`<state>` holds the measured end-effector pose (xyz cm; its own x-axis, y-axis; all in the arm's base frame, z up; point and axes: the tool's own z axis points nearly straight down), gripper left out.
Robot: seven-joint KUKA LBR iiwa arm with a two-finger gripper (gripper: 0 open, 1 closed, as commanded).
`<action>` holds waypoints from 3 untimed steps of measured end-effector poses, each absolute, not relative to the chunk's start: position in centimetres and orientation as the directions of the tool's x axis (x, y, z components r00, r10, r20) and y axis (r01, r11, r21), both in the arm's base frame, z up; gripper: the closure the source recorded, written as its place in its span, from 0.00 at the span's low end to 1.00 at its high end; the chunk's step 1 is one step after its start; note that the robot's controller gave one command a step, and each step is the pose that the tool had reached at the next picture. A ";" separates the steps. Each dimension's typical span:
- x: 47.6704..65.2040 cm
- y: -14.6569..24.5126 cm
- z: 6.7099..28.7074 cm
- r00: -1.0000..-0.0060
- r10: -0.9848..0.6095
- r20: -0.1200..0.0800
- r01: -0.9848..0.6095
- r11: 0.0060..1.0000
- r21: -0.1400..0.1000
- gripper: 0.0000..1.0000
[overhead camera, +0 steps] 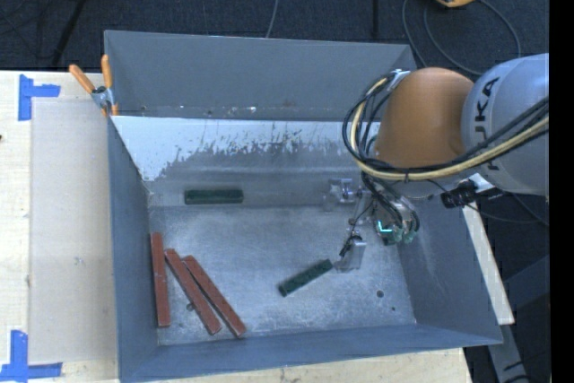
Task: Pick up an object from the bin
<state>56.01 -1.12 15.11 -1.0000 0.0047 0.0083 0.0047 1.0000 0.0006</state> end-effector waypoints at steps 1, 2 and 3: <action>56.2 -1.1 15.5 -1.000 0.005 0.001 0.005 1.000 0.000 0.00; 55.9 -0.5 13.9 -0.995 -0.094 -0.008 -0.094 0.996 -0.002 0.00; 53.8 -0.4 9.9 -0.959 -0.283 0.002 -0.283 0.959 0.002 0.00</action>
Offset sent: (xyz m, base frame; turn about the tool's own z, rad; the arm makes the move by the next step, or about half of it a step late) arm -0.0186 0.0275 -0.0708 -0.3515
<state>53.84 -0.45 9.86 -0.9592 -0.2827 0.0016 -0.2827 0.9592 0.0015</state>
